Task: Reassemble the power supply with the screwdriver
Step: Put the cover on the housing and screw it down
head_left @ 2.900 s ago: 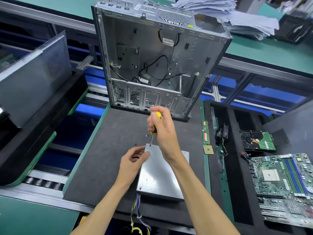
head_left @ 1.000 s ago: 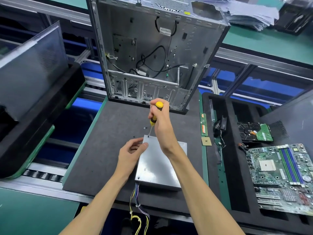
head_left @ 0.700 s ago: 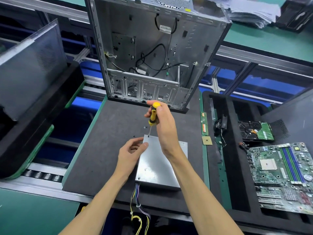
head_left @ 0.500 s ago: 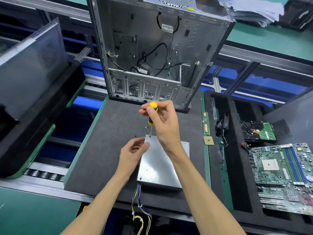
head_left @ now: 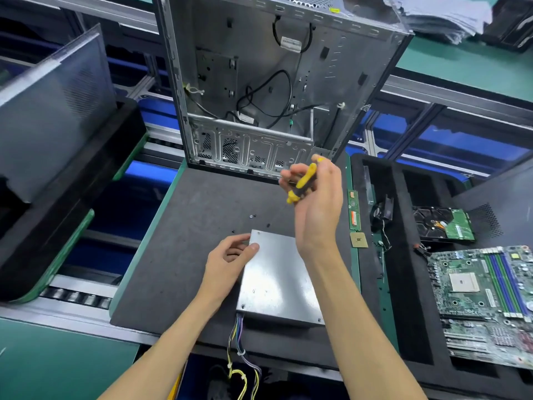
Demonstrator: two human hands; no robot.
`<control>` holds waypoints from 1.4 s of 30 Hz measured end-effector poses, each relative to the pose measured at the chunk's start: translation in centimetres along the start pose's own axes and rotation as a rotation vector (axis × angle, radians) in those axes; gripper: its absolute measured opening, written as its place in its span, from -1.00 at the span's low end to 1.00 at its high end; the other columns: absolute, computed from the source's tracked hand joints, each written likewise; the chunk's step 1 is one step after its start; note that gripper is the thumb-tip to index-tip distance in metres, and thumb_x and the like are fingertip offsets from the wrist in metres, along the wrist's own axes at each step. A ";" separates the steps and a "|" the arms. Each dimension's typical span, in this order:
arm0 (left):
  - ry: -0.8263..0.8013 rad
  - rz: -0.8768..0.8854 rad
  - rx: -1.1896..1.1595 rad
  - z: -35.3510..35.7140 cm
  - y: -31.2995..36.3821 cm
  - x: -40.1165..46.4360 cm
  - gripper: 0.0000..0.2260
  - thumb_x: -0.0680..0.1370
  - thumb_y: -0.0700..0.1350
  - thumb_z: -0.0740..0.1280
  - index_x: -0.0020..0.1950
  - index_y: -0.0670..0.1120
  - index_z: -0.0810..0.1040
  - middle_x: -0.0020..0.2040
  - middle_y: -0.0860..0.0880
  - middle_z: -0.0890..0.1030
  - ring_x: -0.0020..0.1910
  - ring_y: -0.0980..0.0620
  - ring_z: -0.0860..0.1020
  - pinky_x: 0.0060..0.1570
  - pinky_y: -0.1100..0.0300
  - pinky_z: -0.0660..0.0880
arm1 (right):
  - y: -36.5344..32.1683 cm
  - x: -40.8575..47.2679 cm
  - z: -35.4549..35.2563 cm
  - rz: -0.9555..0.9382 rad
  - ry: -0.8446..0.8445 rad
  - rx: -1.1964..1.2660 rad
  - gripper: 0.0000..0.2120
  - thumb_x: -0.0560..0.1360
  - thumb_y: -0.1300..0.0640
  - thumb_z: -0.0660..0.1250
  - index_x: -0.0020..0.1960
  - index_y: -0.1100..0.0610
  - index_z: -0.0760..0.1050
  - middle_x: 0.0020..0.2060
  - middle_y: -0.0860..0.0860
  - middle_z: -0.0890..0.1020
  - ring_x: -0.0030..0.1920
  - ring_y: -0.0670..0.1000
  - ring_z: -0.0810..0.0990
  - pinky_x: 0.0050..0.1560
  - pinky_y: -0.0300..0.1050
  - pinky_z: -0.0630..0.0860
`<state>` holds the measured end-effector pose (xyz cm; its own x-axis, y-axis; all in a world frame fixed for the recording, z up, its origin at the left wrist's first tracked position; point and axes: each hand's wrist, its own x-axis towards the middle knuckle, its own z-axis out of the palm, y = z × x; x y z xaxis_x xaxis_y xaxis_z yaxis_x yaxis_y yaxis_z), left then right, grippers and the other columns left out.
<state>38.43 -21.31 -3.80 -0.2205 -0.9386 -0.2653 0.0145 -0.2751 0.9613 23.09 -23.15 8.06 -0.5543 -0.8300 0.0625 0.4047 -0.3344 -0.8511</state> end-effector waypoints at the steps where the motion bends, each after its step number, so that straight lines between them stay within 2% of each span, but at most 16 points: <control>1: -0.013 -0.004 0.011 -0.1 0.0 0.0 -0.79 0.52 -0.04 0.51 0.14 0.05 0.68 0.08 -0.06 0.69 0.02 0.04 0.63 0.08 0.21 0.57 | -0.1 0.4 -0.4 0.047 0.032 0.071 -0.80 0.69 0.02 0.18 0.16 0.14 0.46 -0.24 0.06 0.60 -0.25 0.06 0.61 -0.16 -0.05 0.58; 4: -0.047 0.006 0.087 -0.5 0.2 0.4 -0.83 0.53 0.02 0.48 0.11 0.11 0.68 0.04 0.03 0.70 0.02 0.09 0.64 0.02 0.32 0.54 | 0.4 1.0 -1.7 0.223 0.106 0.273 -0.72 0.73 -0.05 0.07 0.11 0.11 0.46 -0.38 -0.03 0.36 -0.43 -0.06 0.29 -0.42 -0.23 0.31; 7: -0.051 0.037 0.201 -0.8 0.8 1.6 -0.87 0.63 0.02 0.35 0.05 0.06 0.69 -0.08 0.08 0.72 -0.05 0.10 0.66 0.05 0.19 0.57 | 2.0 0.9 -3.2 0.395 0.119 0.507 -0.72 0.70 -0.05 0.09 0.01 0.10 0.46 -0.42 -0.06 0.22 -0.45 -0.09 0.10 -0.50 -0.26 0.10; 9: -0.008 0.085 0.306 -1.2 1.2 2.9 -0.87 0.64 -0.07 0.33 0.01 0.02 0.68 -0.16 0.08 0.71 -0.11 0.10 0.67 0.02 0.14 0.58 | 3.1 0.7 -4.3 0.478 0.110 0.645 -0.70 0.67 -0.08 0.15 -0.02 0.12 0.48 -0.43 -0.06 0.21 -0.45 -0.09 0.08 -0.51 -0.26 0.08; 12: 0.063 0.190 0.518 -1.7 1.8 5.1 -0.85 0.58 -0.22 0.38 0.00 0.03 0.67 -0.20 0.08 0.67 -0.22 0.18 0.60 -0.11 0.33 0.54 | 4.1 0.5 -5.6 0.560 0.091 0.771 -0.69 0.64 -0.11 0.22 -0.05 0.12 0.51 -0.43 -0.07 0.23 -0.46 -0.09 0.10 -0.50 -0.26 0.06; 14: 0.065 0.222 0.621 -1.7 2.1 6.5 -0.85 0.55 -0.22 0.39 0.01 0.02 0.67 -0.19 0.06 0.66 -0.23 0.15 0.58 -0.09 0.26 0.55 | 4.4 0.5 -6.0 0.588 0.067 0.794 -0.71 0.63 -0.11 0.24 -0.05 0.11 0.51 -0.44 -0.07 0.23 -0.48 -0.10 0.12 -0.52 -0.26 0.07; 17: 0.011 0.274 0.761 -0.9 2.5 8.6 -0.88 0.53 -0.19 0.42 0.03 -0.02 0.67 -0.12 0.04 0.62 -0.18 0.05 0.56 0.00 0.05 0.56 | 4.4 0.5 -6.1 0.606 0.057 0.791 -0.73 0.63 -0.09 0.25 -0.06 0.11 0.51 -0.45 -0.06 0.25 -0.50 -0.09 0.14 -0.55 -0.24 0.09; 21: -0.089 0.338 0.954 0.5 2.7 10.8 -0.87 0.52 -0.10 0.46 0.06 0.03 0.65 -0.10 0.06 0.50 -0.04 0.03 0.49 -0.02 0.11 0.48 | 4.3 0.6 -6.2 0.616 0.068 0.806 -0.74 0.61 -0.06 0.27 -0.09 0.12 0.50 -0.47 -0.06 0.25 -0.52 -0.09 0.16 -0.54 -0.24 0.07; 25: -0.126 0.350 1.054 1.1 2.2 11.7 -0.85 0.53 -0.07 0.45 0.09 0.01 0.66 -0.04 0.02 0.53 0.05 -0.02 0.49 0.01 0.11 0.45 | 4.3 0.7 -6.2 0.621 0.080 0.783 -0.71 0.61 -0.07 0.26 -0.12 0.13 0.51 -0.48 -0.06 0.24 -0.51 -0.10 0.11 -0.55 -0.24 0.04; 31: -0.087 0.380 1.030 1.3 1.3 12.2 -0.96 0.54 -0.14 0.44 -0.05 -0.02 0.68 -0.10 0.09 0.49 0.03 0.01 0.47 -0.07 0.16 0.40 | 4.5 0.8 -6.3 0.621 0.074 0.788 -0.69 0.62 -0.07 0.25 -0.15 0.14 0.50 -0.49 -0.06 0.24 -0.51 -0.10 0.12 -0.57 -0.24 0.07; 37: -0.104 0.376 0.967 1.2 1.6 12.6 -0.93 0.55 -0.16 0.43 -0.11 -0.04 0.68 -0.06 0.02 0.59 0.05 0.01 0.46 0.01 0.25 0.34 | 4.6 0.9 -6.3 0.612 0.052 0.789 -0.69 0.63 -0.07 0.24 -0.13 0.14 0.48 -0.47 -0.06 0.23 -0.53 -0.09 0.18 -0.57 -0.23 0.11; 40: -0.024 0.317 0.710 1.2 3.4 11.8 -0.87 0.55 -0.18 0.44 -0.17 0.01 0.62 -0.16 0.09 0.63 -0.15 0.22 0.54 -0.15 0.44 0.37 | 4.7 0.9 -6.3 0.604 0.041 0.794 -0.70 0.63 -0.07 0.25 -0.13 0.14 0.47 -0.47 -0.06 0.23 -0.53 -0.09 0.20 -0.57 -0.23 0.12; 42: 0.034 0.258 0.535 1.1 5.0 10.8 -0.86 0.52 -0.19 0.47 -0.20 0.02 0.63 -0.24 0.14 0.65 -0.27 0.28 0.57 -0.21 0.49 0.43 | 4.8 0.8 -6.4 0.598 0.040 0.800 -0.67 0.63 -0.10 0.24 -0.15 0.13 0.47 -0.48 -0.06 0.24 -0.53 -0.08 0.18 -0.56 -0.23 0.10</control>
<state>35.03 -32.56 -1.74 -0.2440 -0.9697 -0.0121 -0.4324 0.0976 0.8964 19.89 -22.56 0.72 -0.1182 -0.9492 -0.2916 0.9875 -0.0816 -0.1347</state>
